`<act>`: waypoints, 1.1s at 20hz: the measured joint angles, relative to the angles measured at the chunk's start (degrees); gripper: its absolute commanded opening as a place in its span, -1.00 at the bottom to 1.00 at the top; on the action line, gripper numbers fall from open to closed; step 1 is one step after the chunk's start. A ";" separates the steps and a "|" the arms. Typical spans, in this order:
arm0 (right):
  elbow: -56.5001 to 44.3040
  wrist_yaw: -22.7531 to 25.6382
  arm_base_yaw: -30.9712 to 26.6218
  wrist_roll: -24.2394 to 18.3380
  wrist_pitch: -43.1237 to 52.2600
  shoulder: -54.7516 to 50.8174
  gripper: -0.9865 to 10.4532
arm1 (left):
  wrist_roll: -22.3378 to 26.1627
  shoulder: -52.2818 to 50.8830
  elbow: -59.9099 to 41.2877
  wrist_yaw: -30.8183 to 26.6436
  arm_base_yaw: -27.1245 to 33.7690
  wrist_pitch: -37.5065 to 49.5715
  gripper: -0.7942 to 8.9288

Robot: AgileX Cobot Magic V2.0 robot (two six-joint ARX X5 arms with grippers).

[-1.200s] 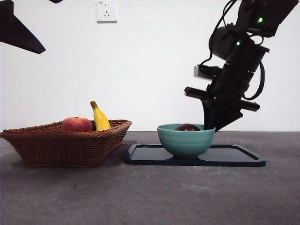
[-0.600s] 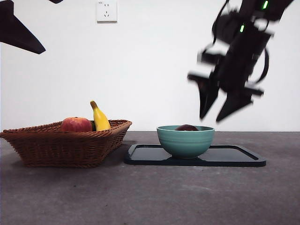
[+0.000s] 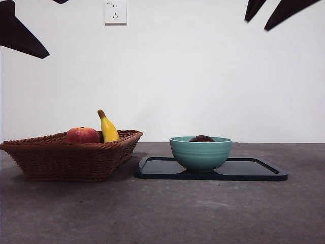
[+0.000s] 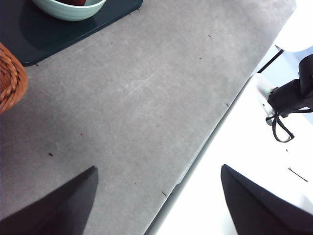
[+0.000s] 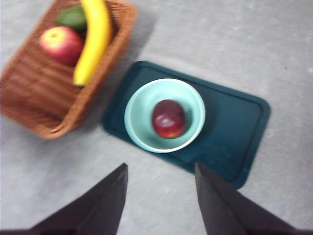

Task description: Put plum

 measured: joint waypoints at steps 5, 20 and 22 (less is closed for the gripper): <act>-8.55 -0.02 3.69 -0.02 -0.20 -10.78 -0.44 | 0.02 0.00 0.00 0.00 0.00 0.00 -0.01; -30.45 -12.92 6.08 -1.31 2.47 -27.93 -0.44 | 0.00 0.00 0.00 0.00 0.00 0.22 -0.01; -30.45 -12.92 6.08 -1.31 2.97 -27.93 -0.44 | 0.00 0.00 0.00 0.00 0.00 0.17 -0.01</act>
